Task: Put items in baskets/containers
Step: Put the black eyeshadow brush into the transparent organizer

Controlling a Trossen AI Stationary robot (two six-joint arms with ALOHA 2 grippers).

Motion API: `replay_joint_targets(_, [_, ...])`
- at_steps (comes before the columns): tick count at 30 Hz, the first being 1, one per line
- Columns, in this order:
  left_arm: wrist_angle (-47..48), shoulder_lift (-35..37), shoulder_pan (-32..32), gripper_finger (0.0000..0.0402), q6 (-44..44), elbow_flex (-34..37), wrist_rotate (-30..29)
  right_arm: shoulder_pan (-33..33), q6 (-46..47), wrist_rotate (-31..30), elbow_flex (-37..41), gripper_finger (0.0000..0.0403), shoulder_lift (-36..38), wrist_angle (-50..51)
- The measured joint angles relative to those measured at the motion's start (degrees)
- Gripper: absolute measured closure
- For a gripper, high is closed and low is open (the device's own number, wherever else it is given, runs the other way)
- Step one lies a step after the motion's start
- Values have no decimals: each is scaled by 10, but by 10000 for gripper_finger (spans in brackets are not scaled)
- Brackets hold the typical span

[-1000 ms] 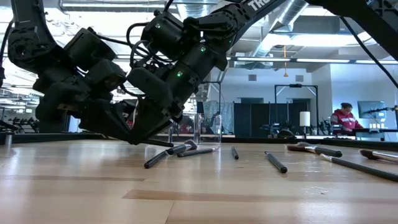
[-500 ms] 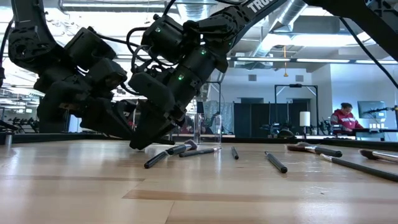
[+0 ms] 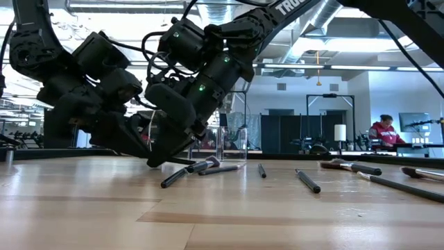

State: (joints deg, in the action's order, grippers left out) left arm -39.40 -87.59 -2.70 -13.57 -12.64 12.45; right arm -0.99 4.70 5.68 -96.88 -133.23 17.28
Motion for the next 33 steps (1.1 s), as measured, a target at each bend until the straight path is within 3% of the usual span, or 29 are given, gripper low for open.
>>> replay_joint_targets(5, [8,-1,1,335,30,2,-29,0,-3,0,0,372,0,-2])
replay_joint_targets(10, [1,32,2,313,37,2,-34,2,15,-7,0,389,0,-2])
replay_joint_targets(23, [86,325,2,300,84,37,-56,14,88,-18,0,388,23,16])
replay_joint_targets(28, [89,415,1,300,83,72,-58,-5,81,-83,0,386,90,53])
replay_joint_targets(33, [86,461,1,300,83,90,-58,-34,69,-191,0,385,181,122])
